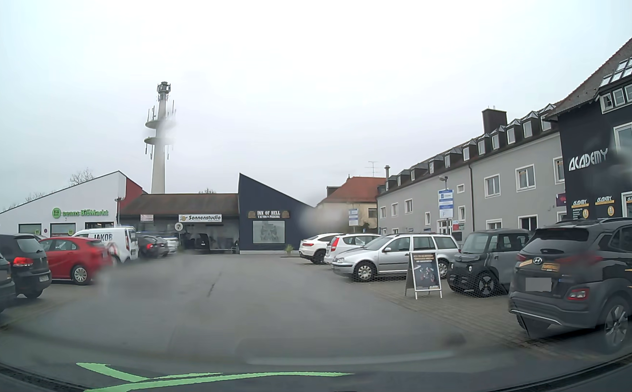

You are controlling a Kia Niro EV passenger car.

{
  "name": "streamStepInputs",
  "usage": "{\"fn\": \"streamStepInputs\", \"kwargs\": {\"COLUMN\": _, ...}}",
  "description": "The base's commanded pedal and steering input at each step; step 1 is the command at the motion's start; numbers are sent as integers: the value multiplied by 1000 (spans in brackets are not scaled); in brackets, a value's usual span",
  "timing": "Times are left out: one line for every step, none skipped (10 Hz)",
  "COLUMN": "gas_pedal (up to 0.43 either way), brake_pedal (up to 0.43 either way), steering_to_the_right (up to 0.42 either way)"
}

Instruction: Follow the waypoints while adhering to traffic rules and regulations

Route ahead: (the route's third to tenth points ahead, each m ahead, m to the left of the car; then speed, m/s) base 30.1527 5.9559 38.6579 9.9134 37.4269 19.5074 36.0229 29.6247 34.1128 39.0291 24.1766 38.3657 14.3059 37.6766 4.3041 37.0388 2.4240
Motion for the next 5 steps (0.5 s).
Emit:
{"fn": "streamStepInputs", "kwargs": {"gas_pedal": 378, "brake_pedal": 0, "steering_to_the_right": -168}}
{"fn": "streamStepInputs", "kwargs": {"gas_pedal": 378, "brake_pedal": 0, "steering_to_the_right": -169}}
{"fn": "streamStepInputs", "kwargs": {"gas_pedal": 378, "brake_pedal": 0, "steering_to_the_right": -175}}
{"fn": "streamStepInputs", "kwargs": {"gas_pedal": 378, "brake_pedal": 0, "steering_to_the_right": -180}}
{"fn": "streamStepInputs", "kwargs": {"gas_pedal": 378, "brake_pedal": 0, "steering_to_the_right": -180}}
